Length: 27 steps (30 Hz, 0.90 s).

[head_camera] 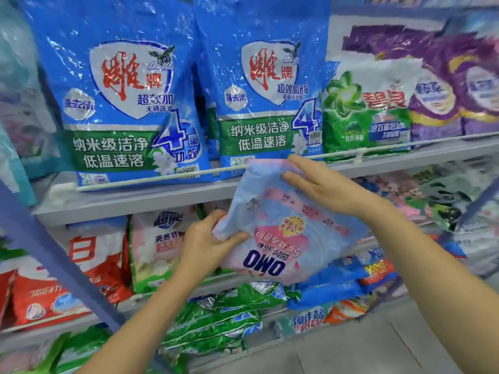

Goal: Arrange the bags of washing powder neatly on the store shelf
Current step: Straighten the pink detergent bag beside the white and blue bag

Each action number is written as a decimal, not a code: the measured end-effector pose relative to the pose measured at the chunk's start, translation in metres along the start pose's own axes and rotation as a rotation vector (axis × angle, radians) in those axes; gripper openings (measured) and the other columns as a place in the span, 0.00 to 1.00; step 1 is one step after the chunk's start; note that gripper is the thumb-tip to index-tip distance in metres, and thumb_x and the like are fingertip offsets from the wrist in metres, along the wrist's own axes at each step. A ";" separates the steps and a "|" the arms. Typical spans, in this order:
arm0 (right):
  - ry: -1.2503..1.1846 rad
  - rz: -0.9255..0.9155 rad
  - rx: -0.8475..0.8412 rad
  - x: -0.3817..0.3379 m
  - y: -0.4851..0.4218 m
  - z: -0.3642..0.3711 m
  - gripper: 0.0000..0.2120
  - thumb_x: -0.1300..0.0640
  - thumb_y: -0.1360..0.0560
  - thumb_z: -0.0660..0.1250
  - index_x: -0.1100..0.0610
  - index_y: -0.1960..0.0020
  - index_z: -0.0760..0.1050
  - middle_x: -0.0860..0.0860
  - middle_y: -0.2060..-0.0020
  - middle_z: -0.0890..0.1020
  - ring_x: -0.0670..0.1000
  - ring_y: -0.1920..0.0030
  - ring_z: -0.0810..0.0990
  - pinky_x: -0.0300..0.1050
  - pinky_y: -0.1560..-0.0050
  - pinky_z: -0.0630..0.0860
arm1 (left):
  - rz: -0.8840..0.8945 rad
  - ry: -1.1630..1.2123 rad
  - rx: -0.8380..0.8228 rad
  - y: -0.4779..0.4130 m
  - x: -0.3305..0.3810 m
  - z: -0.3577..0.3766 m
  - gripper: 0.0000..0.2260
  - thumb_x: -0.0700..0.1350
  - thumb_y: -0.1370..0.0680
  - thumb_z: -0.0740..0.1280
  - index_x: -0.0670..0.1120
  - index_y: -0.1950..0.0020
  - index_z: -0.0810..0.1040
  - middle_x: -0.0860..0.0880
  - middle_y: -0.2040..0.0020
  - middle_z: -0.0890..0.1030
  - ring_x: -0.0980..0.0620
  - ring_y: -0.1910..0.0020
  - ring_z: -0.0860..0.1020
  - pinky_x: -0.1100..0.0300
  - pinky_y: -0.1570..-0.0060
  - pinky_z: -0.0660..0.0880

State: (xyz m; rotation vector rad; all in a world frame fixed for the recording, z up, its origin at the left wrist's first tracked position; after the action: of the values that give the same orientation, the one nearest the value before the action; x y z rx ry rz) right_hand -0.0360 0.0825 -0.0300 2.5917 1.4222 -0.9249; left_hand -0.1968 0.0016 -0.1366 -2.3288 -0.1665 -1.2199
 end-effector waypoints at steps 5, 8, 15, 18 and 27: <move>0.134 0.032 0.173 0.009 0.016 -0.047 0.17 0.52 0.20 0.56 0.60 0.64 0.69 0.47 0.75 0.64 0.44 0.72 0.64 0.38 0.68 0.62 | -0.051 0.185 -0.076 -0.006 0.033 0.026 0.17 0.66 0.34 0.61 0.53 0.64 0.76 0.53 0.67 0.82 0.53 0.68 0.77 0.52 0.66 0.74; 0.305 0.070 0.297 0.006 0.031 -0.076 0.18 0.47 0.22 0.54 0.52 0.68 0.64 0.46 0.76 0.64 0.49 0.71 0.66 0.49 0.67 0.63 | -0.033 0.235 -0.128 -0.009 0.060 0.043 0.23 0.66 0.34 0.60 0.46 0.67 0.75 0.52 0.69 0.80 0.56 0.71 0.74 0.58 0.67 0.69; 0.158 0.057 0.602 0.016 0.095 -0.164 0.18 0.46 0.23 0.55 0.50 0.70 0.64 0.45 0.77 0.62 0.43 0.74 0.65 0.40 0.70 0.57 | 0.216 0.304 -0.163 -0.024 0.135 0.071 0.26 0.65 0.35 0.64 0.58 0.39 0.71 0.65 0.43 0.77 0.65 0.44 0.75 0.63 0.45 0.72; 0.099 0.098 0.770 0.032 0.131 -0.212 0.18 0.49 0.22 0.56 0.46 0.71 0.63 0.44 0.78 0.66 0.41 0.74 0.64 0.36 0.71 0.57 | 0.255 0.420 0.102 -0.011 0.137 0.081 0.30 0.59 0.34 0.66 0.55 0.33 0.65 0.68 0.37 0.68 0.68 0.37 0.67 0.73 0.40 0.63; 0.128 0.183 0.958 0.092 0.231 -0.325 0.25 0.50 0.20 0.56 0.70 0.66 0.67 0.52 0.72 0.69 0.41 0.72 0.63 0.37 0.71 0.60 | -0.259 0.935 -0.522 0.014 0.225 0.334 0.21 0.64 0.23 0.52 0.52 0.44 0.75 0.57 0.51 0.82 0.64 0.54 0.80 0.65 0.47 0.76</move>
State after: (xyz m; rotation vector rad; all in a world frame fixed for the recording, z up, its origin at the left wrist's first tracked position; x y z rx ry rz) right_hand 0.3372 0.1190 0.1342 3.3743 0.8177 -1.7629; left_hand 0.1867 0.1243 -0.1206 -1.8689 0.2079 -2.5829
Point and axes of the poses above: each hand's wrist, its own y-axis away from the middle knuckle, its own z-axis out of the palm, x = y × z, the point moved 9 cm from there along -y, towards the middle knuckle
